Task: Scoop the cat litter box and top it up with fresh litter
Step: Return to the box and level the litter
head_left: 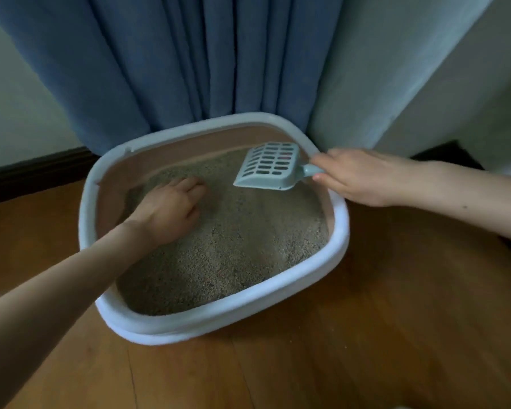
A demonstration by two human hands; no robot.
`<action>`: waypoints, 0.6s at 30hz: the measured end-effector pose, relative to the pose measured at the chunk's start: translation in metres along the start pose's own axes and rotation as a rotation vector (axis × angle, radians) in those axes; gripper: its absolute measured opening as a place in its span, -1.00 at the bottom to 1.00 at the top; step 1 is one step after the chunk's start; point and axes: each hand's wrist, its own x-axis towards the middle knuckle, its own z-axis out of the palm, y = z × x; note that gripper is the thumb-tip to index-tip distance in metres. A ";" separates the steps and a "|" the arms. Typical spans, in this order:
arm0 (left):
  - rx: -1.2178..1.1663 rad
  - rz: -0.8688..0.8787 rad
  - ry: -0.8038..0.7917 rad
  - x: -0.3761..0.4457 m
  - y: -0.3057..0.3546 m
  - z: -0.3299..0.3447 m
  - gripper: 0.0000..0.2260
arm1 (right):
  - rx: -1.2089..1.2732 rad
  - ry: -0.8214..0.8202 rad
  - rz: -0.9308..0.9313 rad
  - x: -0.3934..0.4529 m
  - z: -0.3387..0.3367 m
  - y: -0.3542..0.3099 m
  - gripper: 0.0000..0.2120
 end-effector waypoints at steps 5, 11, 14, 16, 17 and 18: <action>-0.241 -0.089 0.078 0.025 0.045 0.003 -0.67 | 0.197 0.160 0.198 -0.044 -0.001 0.006 -0.73; -0.241 0.028 0.078 0.031 0.075 0.012 -0.62 | 0.229 0.271 0.269 -0.065 0.034 -0.004 -0.77; -0.194 0.039 -0.002 0.033 0.076 0.007 -0.60 | 0.229 0.342 0.216 -0.069 0.044 -0.007 -0.81; -0.162 0.055 -0.054 0.039 0.080 -0.003 -0.59 | 0.249 0.343 0.209 -0.080 0.042 -0.008 -0.82; -0.159 0.055 -0.061 0.041 0.081 -0.007 -0.58 | 0.247 0.322 0.195 -0.084 0.044 -0.008 -0.81; -0.158 0.067 -0.055 0.043 0.083 -0.010 -0.59 | 0.222 0.296 0.183 -0.088 0.045 -0.009 -0.78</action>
